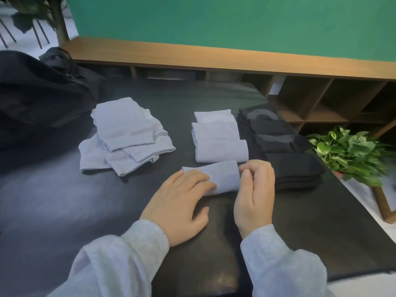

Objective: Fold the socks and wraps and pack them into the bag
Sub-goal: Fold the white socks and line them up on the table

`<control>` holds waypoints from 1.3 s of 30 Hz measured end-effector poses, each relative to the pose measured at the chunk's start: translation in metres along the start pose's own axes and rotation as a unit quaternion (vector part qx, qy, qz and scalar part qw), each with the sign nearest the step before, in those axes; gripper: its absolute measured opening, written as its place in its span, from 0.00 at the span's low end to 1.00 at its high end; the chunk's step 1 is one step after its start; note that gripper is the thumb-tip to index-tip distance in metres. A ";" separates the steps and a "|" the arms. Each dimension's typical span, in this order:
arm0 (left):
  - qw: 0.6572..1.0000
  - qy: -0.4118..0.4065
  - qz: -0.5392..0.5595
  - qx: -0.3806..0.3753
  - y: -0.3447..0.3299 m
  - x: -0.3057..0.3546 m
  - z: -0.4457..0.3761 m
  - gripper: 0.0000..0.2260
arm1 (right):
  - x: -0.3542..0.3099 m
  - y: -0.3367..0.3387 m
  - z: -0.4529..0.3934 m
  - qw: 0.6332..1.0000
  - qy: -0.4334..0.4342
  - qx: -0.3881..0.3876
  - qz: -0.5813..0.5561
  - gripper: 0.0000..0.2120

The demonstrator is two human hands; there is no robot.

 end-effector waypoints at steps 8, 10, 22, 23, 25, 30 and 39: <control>0.999 -0.030 0.019 -0.021 -0.017 0.014 -0.023 0.22 | 0.002 0.006 0.005 0.982 -0.179 0.007 -0.053 0.07; 0.999 -0.034 0.024 -0.021 -0.018 0.014 -0.026 0.21 | 0.004 0.004 0.005 0.978 -0.203 -0.005 -0.048 0.08; 0.998 -0.017 0.006 -0.065 -0.017 0.016 -0.031 0.29 | -0.001 -0.006 -0.001 0.957 -0.150 -0.139 0.206 0.09; 0.998 -0.009 -0.003 -0.056 -0.015 0.017 -0.030 0.28 | -0.001 -0.007 -0.001 0.951 -0.147 -0.150 0.227 0.09; 0.999 0.015 -0.026 -0.033 -0.014 0.018 -0.026 0.30 | -0.001 -0.007 0.001 0.944 -0.139 -0.164 0.251 0.10; 0.997 0.062 -0.025 0.031 -0.006 0.007 0.003 0.22 | -0.011 -0.010 0.005 0.946 -0.060 -0.168 0.271 0.12; 0.965 0.209 -0.078 0.138 0.020 -0.044 0.028 0.22 | -0.054 -0.029 0.042 0.900 -0.005 -0.274 0.339 0.24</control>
Point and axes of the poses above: each hand's wrist, its own z-axis away from the middle knuckle, its own y-axis out of the back of the hand, x = y × z, the point moved 1 cm from there along -z, towards the middle knuckle, and after that the axes turned 7 degrees about y, right-handed, at the moved point
